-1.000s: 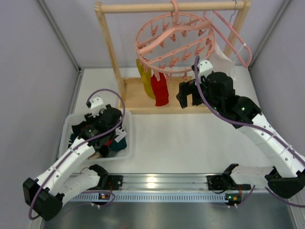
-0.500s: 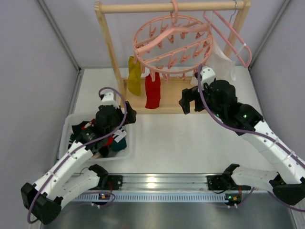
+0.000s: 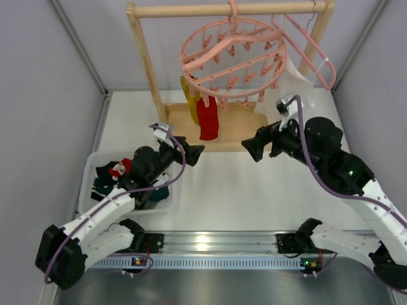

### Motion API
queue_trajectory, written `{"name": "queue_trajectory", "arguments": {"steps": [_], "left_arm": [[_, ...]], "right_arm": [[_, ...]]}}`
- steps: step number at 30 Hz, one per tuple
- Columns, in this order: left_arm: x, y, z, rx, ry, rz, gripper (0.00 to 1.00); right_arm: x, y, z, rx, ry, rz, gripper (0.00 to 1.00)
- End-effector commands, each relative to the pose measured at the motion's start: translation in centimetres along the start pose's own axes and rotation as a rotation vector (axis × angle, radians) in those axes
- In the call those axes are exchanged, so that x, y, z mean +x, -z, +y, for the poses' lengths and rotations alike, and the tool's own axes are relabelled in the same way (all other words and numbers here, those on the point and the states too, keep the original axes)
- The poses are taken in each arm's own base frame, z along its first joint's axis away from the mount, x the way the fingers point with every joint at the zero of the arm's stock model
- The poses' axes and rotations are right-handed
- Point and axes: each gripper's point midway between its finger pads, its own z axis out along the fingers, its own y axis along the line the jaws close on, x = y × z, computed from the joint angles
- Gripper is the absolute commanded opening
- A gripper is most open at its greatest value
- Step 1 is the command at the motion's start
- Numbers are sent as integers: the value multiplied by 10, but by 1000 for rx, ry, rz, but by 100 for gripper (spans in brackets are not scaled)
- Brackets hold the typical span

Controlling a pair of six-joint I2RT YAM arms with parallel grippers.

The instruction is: Remove the socks clipped to the hanger

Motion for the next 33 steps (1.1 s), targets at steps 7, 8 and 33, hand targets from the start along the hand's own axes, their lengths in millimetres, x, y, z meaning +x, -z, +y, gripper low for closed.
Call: {"name": "queue_trajectory", "arguments": {"steps": [7, 8, 33], "left_arm": [[-53, -36, -10, 101, -156, -240, 98], [-48, -43, -3, 93, -156, -226, 98], [-46, -92, 2, -31, -144, -238, 0]], "right_arm": [[-22, 24, 39, -235, 12, -135, 99], [-22, 27, 40, -242, 14, -141, 99], [-52, 42, 22, -133, -90, -319, 99]]}}
